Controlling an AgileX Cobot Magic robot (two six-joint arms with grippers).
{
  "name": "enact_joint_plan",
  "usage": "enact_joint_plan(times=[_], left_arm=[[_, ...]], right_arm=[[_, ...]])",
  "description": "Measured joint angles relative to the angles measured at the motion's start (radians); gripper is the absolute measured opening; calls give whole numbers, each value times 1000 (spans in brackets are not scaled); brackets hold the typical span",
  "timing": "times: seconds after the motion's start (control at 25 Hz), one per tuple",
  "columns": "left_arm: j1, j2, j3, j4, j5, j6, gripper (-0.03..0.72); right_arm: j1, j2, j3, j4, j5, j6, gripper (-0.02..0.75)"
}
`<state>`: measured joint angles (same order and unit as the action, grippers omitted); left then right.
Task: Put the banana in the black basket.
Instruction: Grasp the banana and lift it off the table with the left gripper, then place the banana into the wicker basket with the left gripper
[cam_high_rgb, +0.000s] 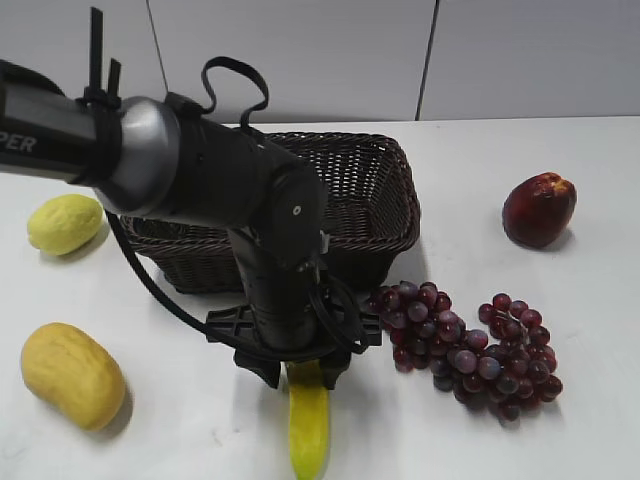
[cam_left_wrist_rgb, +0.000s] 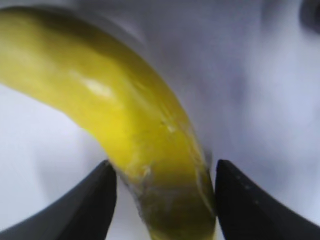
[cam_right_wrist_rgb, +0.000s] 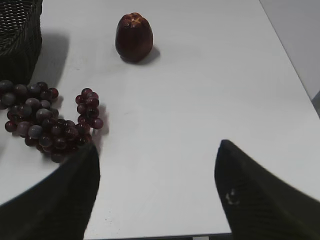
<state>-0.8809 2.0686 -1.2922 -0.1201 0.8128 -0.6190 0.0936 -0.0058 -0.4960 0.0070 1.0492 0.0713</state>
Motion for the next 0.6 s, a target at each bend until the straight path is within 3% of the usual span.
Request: enact_joint_plan(times=[0.28,0.6], left_arm=[[0,0,-1,-47,6,0,426],[0,-1,-4,-86,133,0,417]], right_arm=[[0,0,0,0,1,0,572],[0,0,0,0,0,0,572]])
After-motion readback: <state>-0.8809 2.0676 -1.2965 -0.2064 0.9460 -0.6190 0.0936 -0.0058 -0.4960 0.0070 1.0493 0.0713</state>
